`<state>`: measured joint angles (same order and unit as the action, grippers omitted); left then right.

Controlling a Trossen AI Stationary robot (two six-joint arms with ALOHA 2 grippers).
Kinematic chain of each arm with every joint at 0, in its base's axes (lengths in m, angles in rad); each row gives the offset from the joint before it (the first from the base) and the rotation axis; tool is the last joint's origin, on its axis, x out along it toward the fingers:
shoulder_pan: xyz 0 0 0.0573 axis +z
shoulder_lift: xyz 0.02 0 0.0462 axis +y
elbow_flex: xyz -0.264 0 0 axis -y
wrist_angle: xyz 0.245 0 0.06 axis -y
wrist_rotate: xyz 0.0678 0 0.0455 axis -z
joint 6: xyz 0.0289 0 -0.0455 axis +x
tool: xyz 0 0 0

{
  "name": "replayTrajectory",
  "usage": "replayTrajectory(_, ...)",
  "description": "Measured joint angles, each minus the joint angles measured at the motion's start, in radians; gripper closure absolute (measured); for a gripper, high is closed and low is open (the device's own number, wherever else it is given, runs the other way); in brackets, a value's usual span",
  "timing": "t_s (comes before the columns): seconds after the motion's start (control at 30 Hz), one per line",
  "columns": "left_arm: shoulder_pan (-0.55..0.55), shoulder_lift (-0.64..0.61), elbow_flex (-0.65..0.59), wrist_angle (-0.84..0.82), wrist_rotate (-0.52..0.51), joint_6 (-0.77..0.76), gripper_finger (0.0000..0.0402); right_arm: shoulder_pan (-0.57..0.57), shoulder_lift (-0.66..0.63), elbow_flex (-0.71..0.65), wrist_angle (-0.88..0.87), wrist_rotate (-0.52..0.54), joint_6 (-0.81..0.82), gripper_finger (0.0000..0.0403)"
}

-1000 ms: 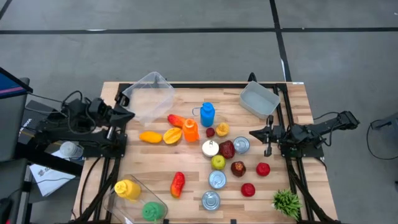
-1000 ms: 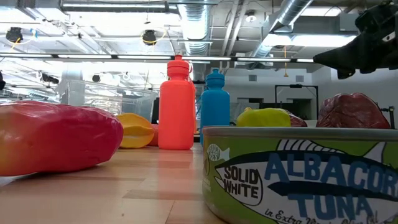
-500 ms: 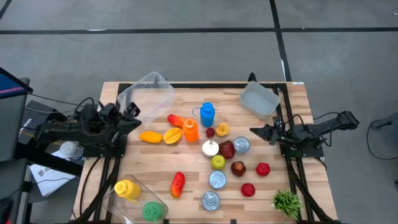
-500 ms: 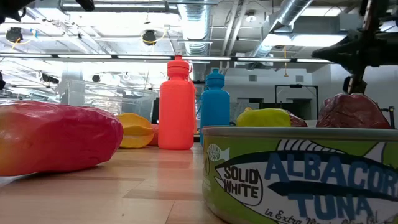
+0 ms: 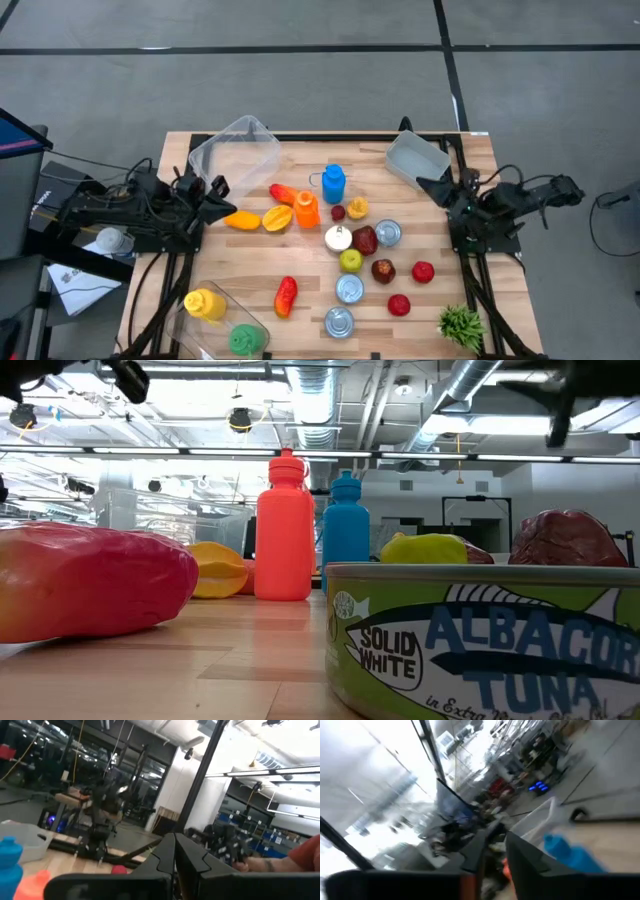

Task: Pick & Place Food Item
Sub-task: Put the orange water bottle into the transparent bin

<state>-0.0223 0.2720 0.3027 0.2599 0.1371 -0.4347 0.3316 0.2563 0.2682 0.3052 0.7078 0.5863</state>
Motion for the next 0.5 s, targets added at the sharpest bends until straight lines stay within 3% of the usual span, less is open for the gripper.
replayTrajectory(0.17, 0.000, -0.109, 0.000, -0.120, -0.018, -0.001, 0.0401, -0.017, 0.265, 0.231, -0.125, 0.038, -0.177, 0.0238)
replayTrajectory(0.3, 0.000, -0.182, 0.000, -0.171, -0.034, -0.001, 0.0401, -0.062, 0.517, 0.402, -0.198, 0.041, -0.228, 0.0181)
replayTrajectory(0.5, 0.000, -0.227, 0.000, -0.220, -0.035, -0.001, 0.0401, -0.164, 0.903, 0.642, -0.274, -0.038, -0.252, 0.0154)
